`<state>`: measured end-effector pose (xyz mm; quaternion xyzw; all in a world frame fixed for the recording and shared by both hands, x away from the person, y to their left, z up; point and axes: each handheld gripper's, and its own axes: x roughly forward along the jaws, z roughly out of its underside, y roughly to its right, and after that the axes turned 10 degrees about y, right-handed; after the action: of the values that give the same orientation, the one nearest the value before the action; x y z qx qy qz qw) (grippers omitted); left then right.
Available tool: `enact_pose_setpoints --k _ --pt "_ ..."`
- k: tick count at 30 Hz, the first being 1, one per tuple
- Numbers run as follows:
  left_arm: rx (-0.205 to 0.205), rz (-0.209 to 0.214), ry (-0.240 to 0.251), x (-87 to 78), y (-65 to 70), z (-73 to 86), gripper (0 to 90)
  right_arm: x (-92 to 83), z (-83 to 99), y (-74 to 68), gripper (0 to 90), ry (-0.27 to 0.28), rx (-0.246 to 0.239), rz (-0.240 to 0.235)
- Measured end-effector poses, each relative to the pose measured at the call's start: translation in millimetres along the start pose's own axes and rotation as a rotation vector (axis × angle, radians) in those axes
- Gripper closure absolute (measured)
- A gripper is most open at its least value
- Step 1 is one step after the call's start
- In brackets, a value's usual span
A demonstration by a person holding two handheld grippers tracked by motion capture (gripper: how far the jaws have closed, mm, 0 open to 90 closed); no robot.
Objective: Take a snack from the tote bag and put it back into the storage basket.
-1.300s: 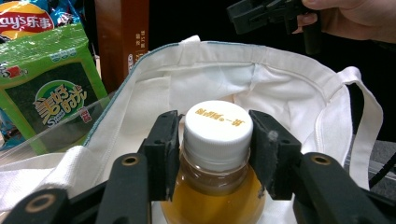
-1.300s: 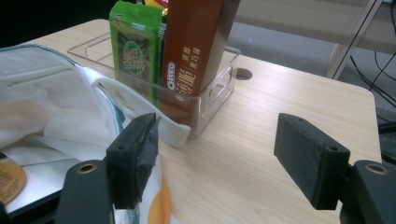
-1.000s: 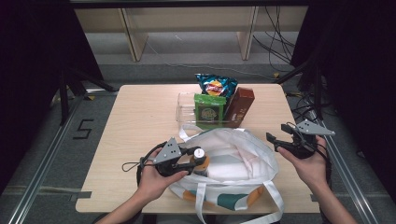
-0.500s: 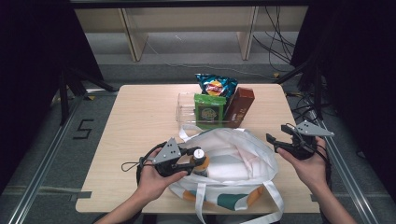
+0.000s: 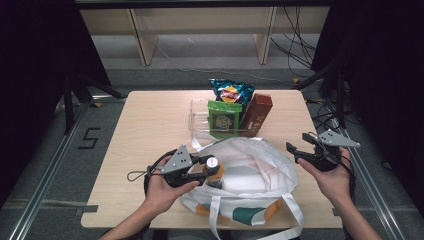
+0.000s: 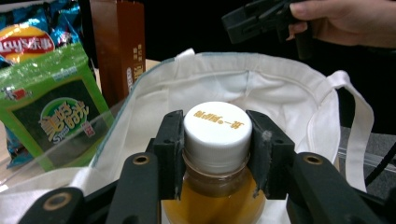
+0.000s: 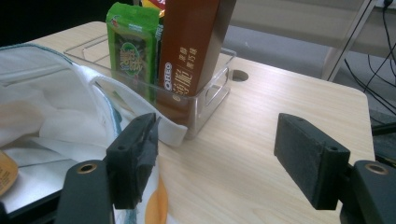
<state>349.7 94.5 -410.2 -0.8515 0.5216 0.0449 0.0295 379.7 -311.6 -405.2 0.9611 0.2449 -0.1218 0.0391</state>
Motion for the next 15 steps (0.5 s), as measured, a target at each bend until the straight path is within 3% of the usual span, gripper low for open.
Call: enact_pose_setpoints --k 1,3,4,8,9,15 --pt "0.000 0.003 0.005 0.2 0.1 -1.9 58.9 -0.6 0.2 -2.4 31.2 -0.003 0.028 0.008" --pt "0.005 0.010 0.005 0.7 0.2 -5.3 58.9 -0.8 0.2 -2.6 31.2 0.000 0.030 0.010" --pt "0.004 0.011 0.007 1.0 0.2 -6.6 58.9 -0.1 0.2 0.4 31.2 0.010 0.000 0.005" --pt "0.011 0.016 0.006 1.1 -0.8 -10.8 58.9 -0.8 0.5 -0.8 31.2 0.011 0.018 0.006" --pt "0.008 0.014 0.005 0.7 -1.1 -11.9 58.9 -0.8 0.8 1.1 31.3 0.009 -0.004 0.003" --pt "-0.001 0.014 0.018 -1.4 -2.5 -20.6 59.0 -0.9 1.4 -0.4 31.3 0.014 0.028 0.016"
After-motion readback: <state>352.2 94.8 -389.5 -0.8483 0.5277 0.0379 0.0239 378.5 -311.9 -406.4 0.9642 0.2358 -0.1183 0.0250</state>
